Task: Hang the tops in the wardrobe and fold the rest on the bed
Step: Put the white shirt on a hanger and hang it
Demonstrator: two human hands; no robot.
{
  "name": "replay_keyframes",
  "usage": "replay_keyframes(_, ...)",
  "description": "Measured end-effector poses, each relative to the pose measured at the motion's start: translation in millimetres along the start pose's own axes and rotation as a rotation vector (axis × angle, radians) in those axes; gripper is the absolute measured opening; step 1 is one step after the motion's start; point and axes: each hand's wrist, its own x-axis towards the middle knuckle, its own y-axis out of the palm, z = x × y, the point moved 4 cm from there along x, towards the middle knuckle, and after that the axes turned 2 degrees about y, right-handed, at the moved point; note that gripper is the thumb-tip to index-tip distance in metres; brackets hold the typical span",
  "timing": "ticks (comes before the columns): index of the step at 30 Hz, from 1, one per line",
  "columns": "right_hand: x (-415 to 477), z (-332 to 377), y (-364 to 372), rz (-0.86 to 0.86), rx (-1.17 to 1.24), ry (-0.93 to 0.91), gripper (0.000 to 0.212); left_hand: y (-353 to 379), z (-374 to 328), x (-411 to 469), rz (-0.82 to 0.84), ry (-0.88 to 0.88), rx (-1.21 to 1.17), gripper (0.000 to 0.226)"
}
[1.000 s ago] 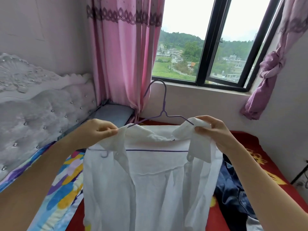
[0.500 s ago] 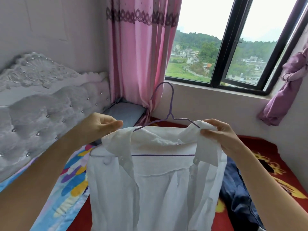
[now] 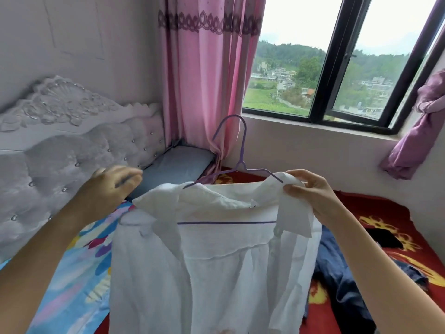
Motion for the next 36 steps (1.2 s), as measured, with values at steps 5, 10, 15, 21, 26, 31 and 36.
replay_keyframes(5,6.3,0.0,21.3,0.062,0.080,-0.022,0.031,18.2,-46.5,-12.7,0.301,0.237,0.028,0.073)
replay_keyframes(10,24.7,-9.1,32.3,0.088,-0.047,0.009,0.015,-19.3,-34.5,-38.9,-0.189,0.156,-0.130,0.012)
replay_keyframes(15,35.5,46.0,83.2,0.014,-0.417,-0.366,0.025,-64.7,-35.9,-84.5,-0.438,0.187,0.047,0.007)
replay_keyframes(21,7.3,127.7,224.3,0.666,-0.452,-0.331,0.017,-119.4,-38.2,-144.0,-0.639,0.117,0.182,0.029)
replay_keyframes(26,-12.0,155.3,303.4,0.617,-0.324,-0.394,0.027,-156.6,-39.6,-231.2,-0.854,-0.108,0.859,0.051)
replay_keyframes(31,-69.3,184.6,373.5,0.831,-0.220,-0.406,0.028,-185.7,-44.9,-344.0,-0.915,-0.174,0.780,0.067)
replay_keyframes(36,-176.0,220.9,457.6,1.036,-0.241,-0.543,0.028,-270.0,-69.7,-418.9,-0.797,-0.312,0.798,0.062)
